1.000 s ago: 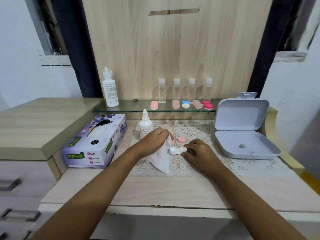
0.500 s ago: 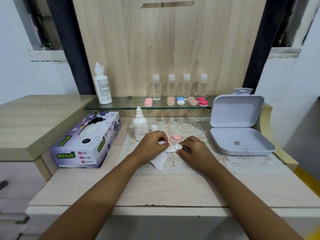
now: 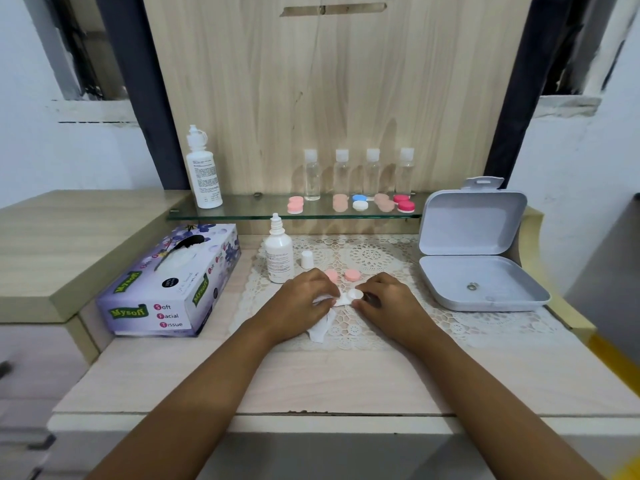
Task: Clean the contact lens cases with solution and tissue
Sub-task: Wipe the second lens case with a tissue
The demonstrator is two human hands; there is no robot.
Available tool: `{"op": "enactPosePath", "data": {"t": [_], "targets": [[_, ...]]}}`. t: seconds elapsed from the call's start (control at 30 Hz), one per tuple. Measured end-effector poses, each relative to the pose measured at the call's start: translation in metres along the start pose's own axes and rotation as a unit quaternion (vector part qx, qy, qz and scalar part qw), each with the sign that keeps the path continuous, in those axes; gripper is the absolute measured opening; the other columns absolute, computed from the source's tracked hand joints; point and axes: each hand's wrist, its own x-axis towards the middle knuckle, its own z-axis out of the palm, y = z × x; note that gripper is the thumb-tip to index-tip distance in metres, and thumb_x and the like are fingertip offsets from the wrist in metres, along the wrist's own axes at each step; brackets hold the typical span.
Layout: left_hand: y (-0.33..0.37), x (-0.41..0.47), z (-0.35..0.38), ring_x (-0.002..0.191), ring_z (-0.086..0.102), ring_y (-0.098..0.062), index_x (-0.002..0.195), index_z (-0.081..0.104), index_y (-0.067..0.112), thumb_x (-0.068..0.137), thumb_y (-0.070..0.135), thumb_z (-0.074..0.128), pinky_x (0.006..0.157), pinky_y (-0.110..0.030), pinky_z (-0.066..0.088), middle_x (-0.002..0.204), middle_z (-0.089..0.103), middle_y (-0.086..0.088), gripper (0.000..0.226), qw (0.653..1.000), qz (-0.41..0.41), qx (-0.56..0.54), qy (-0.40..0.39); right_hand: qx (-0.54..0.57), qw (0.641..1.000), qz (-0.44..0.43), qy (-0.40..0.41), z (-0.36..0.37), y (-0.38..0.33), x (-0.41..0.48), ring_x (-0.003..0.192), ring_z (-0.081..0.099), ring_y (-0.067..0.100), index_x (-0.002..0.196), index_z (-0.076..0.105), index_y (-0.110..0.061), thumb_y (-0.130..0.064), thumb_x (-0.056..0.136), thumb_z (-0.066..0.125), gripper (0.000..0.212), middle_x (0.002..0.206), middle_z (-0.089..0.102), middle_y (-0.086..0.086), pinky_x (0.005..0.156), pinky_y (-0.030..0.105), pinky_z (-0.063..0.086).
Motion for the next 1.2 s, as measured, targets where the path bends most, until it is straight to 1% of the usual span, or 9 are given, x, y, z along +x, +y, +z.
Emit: {"op": "enactPosePath", "data": {"t": [0.13, 0.27, 0.43, 0.63, 0.7, 0.83, 0.93, 1.07, 1.2], "targets": [[-0.0026, 0.0013, 0.0017, 0.107, 0.053, -0.011, 0.122, 0.060, 0.011, 0.090, 0.021, 0.058, 0.089, -0.018, 0.037, 0.114, 0.056, 0.001, 0.033, 0.999, -0.037, -0.007, -0.001, -0.003, 1.000, -0.001, -0.007, -0.0001, 0.0005, 0.0009, 0.092, 0.048, 0.013, 0.105, 0.068, -0.009, -0.021, 0.087, 0.061, 0.023, 0.099, 0.054, 0.003, 0.076, 0.017, 0.030], [-0.0039, 0.0003, 0.0015, 0.102, 0.056, -0.013, 0.115, 0.066, 0.009, 0.089, 0.019, 0.061, 0.089, -0.018, 0.040, 0.108, 0.058, -0.001, 0.028, 1.000, -0.010, 0.011, 0.000, 0.005, 1.000, 0.001, -0.002, 0.0013, 0.0011, 0.0014, 0.095, 0.050, 0.016, 0.103, 0.069, -0.011, -0.021, 0.086, 0.062, 0.021, 0.096, 0.053, 0.001, 0.077, 0.018, 0.031], [-0.0020, -0.0009, -0.0004, 0.088, 0.057, -0.016, 0.099, 0.073, 0.011, 0.087, 0.021, 0.059, 0.077, -0.035, 0.049, 0.096, 0.059, -0.001, 0.021, 0.998, 0.041, 0.050, 0.009, 0.010, 1.000, 0.001, 0.004, 0.0028, 0.0018, 0.0017, 0.089, 0.046, 0.011, 0.102, 0.069, -0.011, -0.020, 0.086, 0.062, 0.020, 0.092, 0.049, -0.003, 0.074, 0.016, 0.029], [0.0000, 0.0008, 0.0015, 0.088, 0.053, -0.019, 0.097, 0.072, 0.011, 0.087, 0.023, 0.051, 0.077, -0.041, 0.046, 0.097, 0.059, 0.000, 0.026, 0.997, 0.040, 0.071, -0.005, 0.007, 1.000, -0.003, 0.007, 0.0040, 0.0030, 0.0015, 0.090, 0.046, 0.011, 0.104, 0.069, -0.011, -0.020, 0.086, 0.063, 0.021, 0.092, 0.048, -0.004, 0.074, 0.016, 0.028], [-0.0007, 0.0017, 0.0024, 0.093, 0.052, -0.017, 0.095, 0.071, 0.012, 0.088, 0.022, 0.052, 0.080, -0.039, 0.043, 0.097, 0.059, 0.003, 0.023, 0.997, 0.037, 0.070, 0.002, 0.006, 1.000, -0.007, 0.009, 0.0044, 0.0032, 0.0016, 0.089, 0.045, 0.011, 0.104, 0.069, -0.011, -0.019, 0.086, 0.063, 0.021, 0.091, 0.048, -0.004, 0.074, 0.016, 0.028], [-0.0003, 0.0029, 0.0050, 0.105, 0.046, -0.012, 0.097, 0.069, 0.014, 0.091, 0.018, 0.055, 0.080, -0.026, 0.024, 0.103, 0.058, 0.006, 0.016, 0.996, 0.025, 0.087, 0.019, 0.007, 1.000, -0.009, 0.008, 0.0045, 0.0032, 0.0023, 0.091, 0.048, 0.015, 0.103, 0.069, -0.011, -0.018, 0.086, 0.062, 0.020, 0.091, 0.048, -0.003, 0.075, 0.018, 0.029], [-0.0024, 0.0008, 0.0046, 0.102, 0.045, -0.011, 0.096, 0.070, 0.017, 0.090, 0.023, 0.054, 0.080, -0.027, 0.025, 0.100, 0.059, 0.008, 0.019, 0.995, 0.029, 0.094, 0.015, 0.003, 1.000, -0.009, 0.008, 0.0047, 0.0036, 0.0020, 0.089, 0.047, 0.013, 0.103, 0.069, -0.012, -0.019, 0.086, 0.062, 0.020, 0.090, 0.048, -0.004, 0.074, 0.017, 0.028], [-0.0027, 0.0003, -0.0020, 0.089, 0.054, -0.012, 0.084, 0.074, 0.026, 0.084, 0.031, 0.046, 0.065, -0.030, 0.038, 0.088, 0.063, 0.012, 0.028, 0.968, 0.088, 0.234, 0.018, 0.005, 1.000, -0.007, 0.008, 0.0035, 0.0030, 0.0016, 0.092, 0.050, 0.018, 0.100, 0.070, -0.011, -0.019, 0.085, 0.062, 0.018, 0.090, 0.050, -0.001, 0.074, 0.019, 0.028], [0.0002, 0.0024, -0.0033, 0.085, 0.059, -0.014, 0.077, 0.073, 0.027, 0.080, 0.027, 0.052, 0.064, -0.028, 0.040, 0.085, 0.063, 0.012, 0.022, 0.949, 0.112, 0.293, 0.019, 0.006, 1.000, -0.005, 0.007, 0.0034, 0.0034, 0.0020, 0.094, 0.051, 0.019, 0.101, 0.069, -0.010, -0.019, 0.086, 0.061, 0.019, 0.096, 0.055, 0.004, 0.076, 0.020, 0.030]]}}
